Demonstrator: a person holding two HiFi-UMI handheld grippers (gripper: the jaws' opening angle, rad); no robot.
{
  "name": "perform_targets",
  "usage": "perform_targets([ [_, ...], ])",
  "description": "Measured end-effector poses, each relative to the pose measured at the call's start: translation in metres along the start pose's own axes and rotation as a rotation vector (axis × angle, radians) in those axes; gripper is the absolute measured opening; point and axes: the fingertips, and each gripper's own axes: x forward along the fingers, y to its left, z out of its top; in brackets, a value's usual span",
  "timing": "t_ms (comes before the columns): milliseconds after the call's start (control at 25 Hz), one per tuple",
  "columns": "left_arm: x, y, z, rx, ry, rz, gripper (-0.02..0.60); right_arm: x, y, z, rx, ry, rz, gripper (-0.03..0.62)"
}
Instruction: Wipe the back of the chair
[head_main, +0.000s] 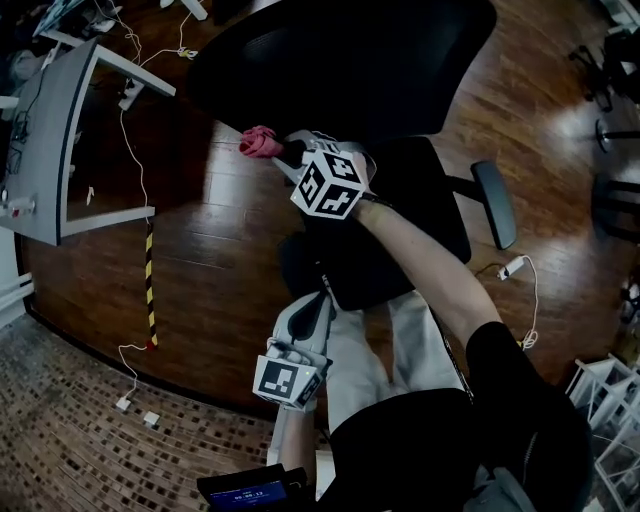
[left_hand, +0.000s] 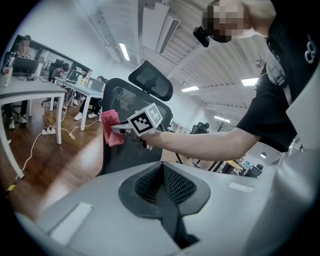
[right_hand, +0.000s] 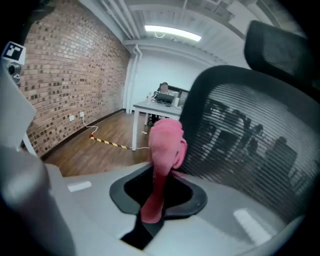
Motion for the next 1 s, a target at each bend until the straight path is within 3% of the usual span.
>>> perform_targets([
  [120,0.012,-0.003,-0.006,0.015,0.025,0.0,-0.006,-0.026,-0.043,-0.032,0.139,0.009,-0.083,0.043],
  [320,0.033,-0.013,-0.012,0.043,0.057,-0.01,-0.006,-0.065,-0.089,-0.064,0.228,-0.02,-0.158,0.043],
  [760,0.08,-0.046,-0.003,0.079,0.038,-0.078,-0.006,-0.139,-0.151,-0.132,0.306,-0.024,-0.27,0.043],
  [1000,0.11,-0.053,-0.009,0.072,0.07,-0.089,-0.008,-0.168,-0.178,-0.165,0.318,-0.003,-0.321,0.043],
])
